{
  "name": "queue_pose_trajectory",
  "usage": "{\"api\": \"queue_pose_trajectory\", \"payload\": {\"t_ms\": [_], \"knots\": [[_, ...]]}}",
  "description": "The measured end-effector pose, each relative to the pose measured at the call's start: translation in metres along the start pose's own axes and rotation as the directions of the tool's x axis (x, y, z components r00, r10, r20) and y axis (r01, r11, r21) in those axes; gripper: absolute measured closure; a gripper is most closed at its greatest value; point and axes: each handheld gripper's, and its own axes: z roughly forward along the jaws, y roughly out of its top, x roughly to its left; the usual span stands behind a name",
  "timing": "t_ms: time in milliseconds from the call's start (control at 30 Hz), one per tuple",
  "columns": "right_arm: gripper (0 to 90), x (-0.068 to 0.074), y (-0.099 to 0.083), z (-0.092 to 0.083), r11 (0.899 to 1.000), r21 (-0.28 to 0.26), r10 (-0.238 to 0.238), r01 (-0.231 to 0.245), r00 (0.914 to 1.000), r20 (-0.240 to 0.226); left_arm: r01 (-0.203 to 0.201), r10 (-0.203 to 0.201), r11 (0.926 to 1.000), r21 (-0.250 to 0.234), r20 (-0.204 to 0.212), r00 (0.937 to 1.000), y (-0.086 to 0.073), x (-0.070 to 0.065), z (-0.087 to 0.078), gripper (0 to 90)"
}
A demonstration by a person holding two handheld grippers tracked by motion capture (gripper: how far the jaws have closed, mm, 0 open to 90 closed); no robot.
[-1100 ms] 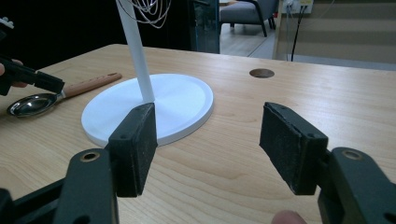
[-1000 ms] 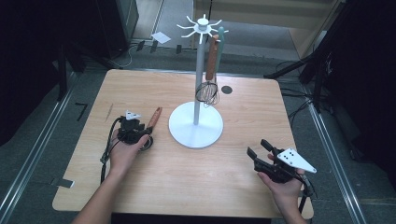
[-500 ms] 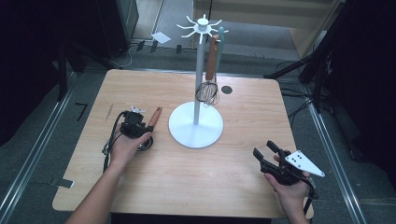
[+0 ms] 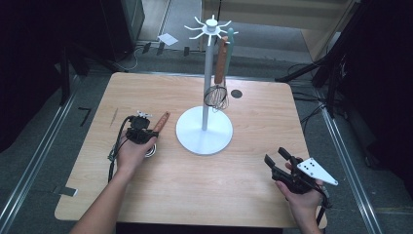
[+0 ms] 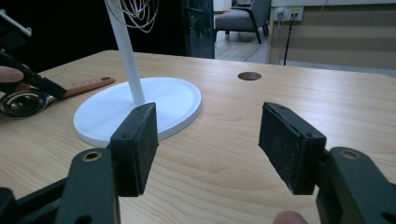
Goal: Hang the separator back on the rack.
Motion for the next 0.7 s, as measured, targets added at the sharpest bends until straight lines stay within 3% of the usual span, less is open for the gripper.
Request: {"api": "queue_pose_trajectory", "payload": {"t_ms": [133,267,500,700], "knots": [[38.4,0.0,-0.001,0.001,1.0,0.006,-0.002,0.002,1.0,0.002,-0.018,0.018,0.9998,0.01,0.0,0.9998,-0.008,0.001,-0.006,72.4],[38.6,0.0,-0.001,0.001,1.0,0.008,-0.006,0.006,1.0,0.003,-0.003,0.002,0.9996,0.026,0.034,0.9994,-0.018,0.005,-0.012,72.0],[38.9,0.001,-0.003,0.0,1.0,0.013,-0.003,0.003,1.0,0.0,0.006,-0.007,0.9999,0.012,0.056,0.9984,-0.048,0.009,-0.029,71.8],[39.6,0.002,-0.004,-0.001,1.0,0.007,-0.007,0.007,1.0,0.005,0.013,-0.013,0.9999,-0.007,0.068,0.9976,-0.063,0.012,-0.038,71.9]]}}
